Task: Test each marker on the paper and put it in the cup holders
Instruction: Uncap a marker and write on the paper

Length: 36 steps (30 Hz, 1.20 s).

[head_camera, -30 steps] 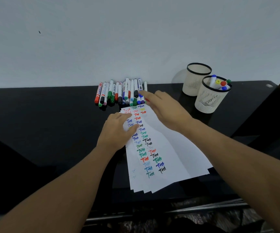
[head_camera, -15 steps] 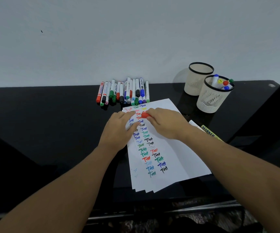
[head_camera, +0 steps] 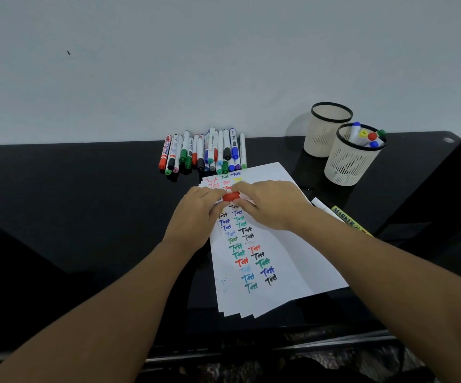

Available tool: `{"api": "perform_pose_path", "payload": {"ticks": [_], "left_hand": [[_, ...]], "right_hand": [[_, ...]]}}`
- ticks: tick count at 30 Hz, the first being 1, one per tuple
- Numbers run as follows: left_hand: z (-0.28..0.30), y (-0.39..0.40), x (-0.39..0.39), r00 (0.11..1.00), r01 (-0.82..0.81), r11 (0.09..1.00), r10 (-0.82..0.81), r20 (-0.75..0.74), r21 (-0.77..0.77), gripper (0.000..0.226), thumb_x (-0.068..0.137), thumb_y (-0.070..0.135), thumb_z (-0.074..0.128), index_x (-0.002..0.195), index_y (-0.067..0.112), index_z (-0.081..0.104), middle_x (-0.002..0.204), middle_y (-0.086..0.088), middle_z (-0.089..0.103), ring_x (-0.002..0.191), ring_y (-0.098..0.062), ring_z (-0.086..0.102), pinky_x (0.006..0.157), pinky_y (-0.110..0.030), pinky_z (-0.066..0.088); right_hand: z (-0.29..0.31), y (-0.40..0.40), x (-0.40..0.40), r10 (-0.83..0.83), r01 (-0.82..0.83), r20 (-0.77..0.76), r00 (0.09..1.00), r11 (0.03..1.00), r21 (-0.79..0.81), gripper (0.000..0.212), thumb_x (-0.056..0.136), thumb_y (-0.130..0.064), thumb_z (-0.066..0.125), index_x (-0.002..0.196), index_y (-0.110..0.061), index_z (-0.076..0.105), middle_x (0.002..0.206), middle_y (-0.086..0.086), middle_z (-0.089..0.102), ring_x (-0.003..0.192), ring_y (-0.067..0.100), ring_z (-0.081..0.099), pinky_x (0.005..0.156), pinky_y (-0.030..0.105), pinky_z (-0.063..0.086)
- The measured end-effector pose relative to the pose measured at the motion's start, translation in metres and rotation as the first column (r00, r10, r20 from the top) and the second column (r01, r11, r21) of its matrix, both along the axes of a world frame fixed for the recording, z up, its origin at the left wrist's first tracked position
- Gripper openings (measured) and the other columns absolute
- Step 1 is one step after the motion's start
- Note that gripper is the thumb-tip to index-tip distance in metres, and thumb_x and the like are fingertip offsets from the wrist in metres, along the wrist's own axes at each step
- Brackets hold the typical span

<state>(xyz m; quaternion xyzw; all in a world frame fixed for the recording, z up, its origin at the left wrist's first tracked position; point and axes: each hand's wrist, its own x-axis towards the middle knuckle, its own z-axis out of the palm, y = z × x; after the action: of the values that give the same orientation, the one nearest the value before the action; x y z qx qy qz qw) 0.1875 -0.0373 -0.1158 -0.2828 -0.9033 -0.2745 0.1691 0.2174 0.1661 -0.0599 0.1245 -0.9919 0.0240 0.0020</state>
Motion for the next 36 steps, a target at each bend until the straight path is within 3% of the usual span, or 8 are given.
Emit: {"api": "perform_pose_path", "payload": {"ticks": [3, 7, 12, 17, 24, 27, 31, 36], "left_hand": [[-0.002, -0.001, -0.003, 0.992, -0.111, 0.994, 0.111, 0.056, 0.001, 0.029, 0.099, 0.030, 0.062, 0.123, 0.013, 0.067, 0.114, -0.004, 0.065, 0.111, -0.024, 0.052, 0.091, -0.041, 0.048], [-0.007, -0.001, -0.007, 0.975, -0.184, 0.983, 0.182, 0.129, 0.004, 0.032, 0.097, 0.034, 0.063, 0.120, 0.013, 0.068, 0.114, 0.000, 0.060, 0.113, -0.018, 0.044, 0.091, -0.032, 0.044], [-0.007, -0.001, -0.007, 0.974, -0.164, 0.986, 0.164, 0.154, -0.012, 0.046, 0.098, 0.037, 0.059, 0.140, 0.019, 0.057, 0.126, 0.001, 0.057, 0.121, -0.019, 0.042, 0.101, -0.039, 0.045], [-0.006, 0.000, -0.011, 0.990, -0.056, 0.995, 0.066, 0.121, -0.088, 0.042, 0.104, 0.033, 0.050, 0.146, 0.031, 0.052, 0.135, 0.008, 0.060, 0.125, -0.019, 0.044, 0.103, -0.038, 0.039], [-0.007, 0.000, -0.014, 0.990, -0.061, 0.995, 0.071, 0.123, -0.085, 0.040, 0.103, 0.035, 0.052, 0.143, 0.030, 0.057, 0.135, 0.006, 0.063, 0.127, -0.021, 0.046, 0.105, -0.043, 0.042], [-0.006, -0.001, -0.013, 0.990, -0.060, 0.996, 0.069, 0.124, -0.069, 0.041, 0.101, 0.039, 0.056, 0.141, 0.030, 0.059, 0.134, 0.006, 0.065, 0.127, -0.023, 0.047, 0.104, -0.041, 0.041], [-0.004, 0.000, -0.013, 0.985, -0.076, 0.989, 0.094, 0.147, -0.124, 0.050, 0.097, 0.053, 0.056, 0.144, 0.034, 0.055, 0.138, 0.008, 0.061, 0.131, -0.021, 0.044, 0.109, -0.043, 0.038], [-0.002, 0.000, -0.011, 0.981, -0.078, 0.986, 0.102, 0.167, -0.144, 0.056, 0.095, 0.060, 0.054, 0.146, 0.037, 0.050, 0.142, 0.008, 0.058, 0.133, -0.020, 0.041, 0.111, -0.043, 0.036]], "right_hand": [[-0.001, 0.006, -0.004, -0.095, 0.095, 0.010, 0.995, 0.967, -0.235, 0.045, 0.110, -0.034, 0.031, 0.154, -0.034, 0.020, 0.098, 0.005, 0.064, 0.074, 0.019, 0.061, 0.065, 0.037, 0.050], [-0.001, 0.011, -0.008, -0.190, 0.168, 0.007, 0.982, 0.851, -0.497, 0.033, 0.109, -0.013, 0.033, 0.135, -0.030, 0.047, 0.105, 0.009, 0.065, 0.085, 0.024, 0.065, 0.077, 0.046, 0.058], [-0.010, 0.007, -0.012, -0.312, 0.382, 0.271, 0.911, 0.386, -0.840, 0.032, 0.105, -0.011, 0.042, 0.123, -0.029, 0.061, 0.108, -0.004, 0.066, 0.094, 0.017, 0.071, 0.093, 0.037, 0.059], [-0.019, 0.008, -0.011, -0.326, 0.334, 0.210, 0.922, 0.389, -0.859, 0.035, 0.094, -0.023, 0.076, 0.115, -0.028, 0.049, 0.101, 0.000, 0.069, 0.089, 0.013, 0.069, 0.074, 0.029, 0.056], [-0.023, -0.004, -0.012, -0.396, 0.265, 0.105, 0.912, 0.374, -0.889, 0.037, 0.104, -0.058, 0.044, 0.113, -0.029, 0.064, 0.085, -0.009, 0.064, 0.077, 0.008, 0.058, 0.069, 0.022, 0.045], [-0.033, 0.001, -0.015, -0.453, 0.253, 0.061, 0.889, 0.378, -0.891, 0.041, 0.105, -0.050, 0.052, 0.099, -0.013, 0.069, 0.073, 0.000, 0.059, 0.068, 0.014, 0.052, 0.066, 0.034, 0.045], [-0.040, 0.006, -0.015, -0.431, 0.223, 0.056, 0.901, 0.348, -0.910, 0.010, 0.097, -0.035, 0.061, 0.101, -0.027, 0.066, 0.087, -0.002, 0.070, 0.087, 0.018, 0.069, 0.085, 0.048, 0.060], [-0.043, 0.005, -0.009, -0.414, 0.219, 0.082, 0.907, 0.295, -0.930, 0.013, 0.096, -0.035, 0.073, 0.102, -0.027, 0.066, 0.094, -0.007, 0.074, 0.089, 0.015, 0.071, 0.086, 0.045, 0.061]]}}
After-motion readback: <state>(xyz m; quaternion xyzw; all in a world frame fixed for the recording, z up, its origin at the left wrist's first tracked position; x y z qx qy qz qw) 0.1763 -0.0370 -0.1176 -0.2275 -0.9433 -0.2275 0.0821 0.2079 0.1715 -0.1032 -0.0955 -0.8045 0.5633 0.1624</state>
